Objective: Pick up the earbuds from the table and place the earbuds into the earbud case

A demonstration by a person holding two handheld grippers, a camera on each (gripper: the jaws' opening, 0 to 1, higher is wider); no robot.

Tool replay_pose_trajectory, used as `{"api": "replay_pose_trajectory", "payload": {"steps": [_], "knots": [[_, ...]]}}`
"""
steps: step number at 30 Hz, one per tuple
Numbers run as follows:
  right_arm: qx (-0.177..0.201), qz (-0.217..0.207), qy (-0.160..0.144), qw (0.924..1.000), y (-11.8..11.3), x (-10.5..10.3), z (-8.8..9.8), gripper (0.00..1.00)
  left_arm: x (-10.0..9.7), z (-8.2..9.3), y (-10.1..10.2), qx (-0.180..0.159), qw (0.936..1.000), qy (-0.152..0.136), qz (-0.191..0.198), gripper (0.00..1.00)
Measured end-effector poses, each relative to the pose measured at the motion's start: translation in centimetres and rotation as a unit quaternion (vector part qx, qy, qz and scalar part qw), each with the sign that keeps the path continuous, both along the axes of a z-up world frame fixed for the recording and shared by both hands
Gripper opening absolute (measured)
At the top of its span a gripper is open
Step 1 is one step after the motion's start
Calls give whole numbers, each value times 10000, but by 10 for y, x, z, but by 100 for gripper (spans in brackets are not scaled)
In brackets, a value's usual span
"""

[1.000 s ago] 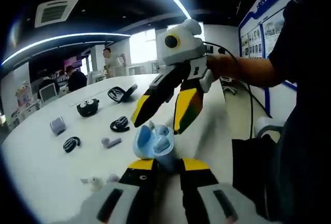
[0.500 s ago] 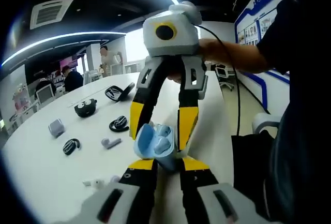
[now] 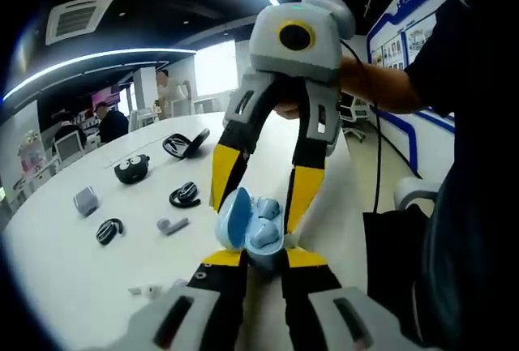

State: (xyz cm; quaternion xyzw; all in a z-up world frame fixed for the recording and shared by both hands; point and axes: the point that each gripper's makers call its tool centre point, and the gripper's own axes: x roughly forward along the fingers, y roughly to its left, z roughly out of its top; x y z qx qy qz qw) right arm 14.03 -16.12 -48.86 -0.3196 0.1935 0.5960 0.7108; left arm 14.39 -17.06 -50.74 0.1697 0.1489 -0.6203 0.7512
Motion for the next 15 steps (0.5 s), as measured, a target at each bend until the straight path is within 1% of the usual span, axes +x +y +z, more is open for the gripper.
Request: {"api": "replay_pose_trajectory", "payload": {"steps": [3, 5, 10, 15], "knots": [[-16, -23, -94, 10000, -1, 0, 0, 28, 1, 0, -1, 35, 10000, 58, -9, 18], [-11, -29, -168, 9999, -1, 0, 0, 28, 2, -1, -1, 44, 9998, 178, 27, 18], [-84, 89, -586, 9982, -1, -2, 5, 26, 2, -1, -1, 39, 9995, 303, 81, 18], [-175, 126, -860, 9961, -2, -4, 6, 25, 1, -1, -1, 16, 9993, 351, 84, 18]]}}
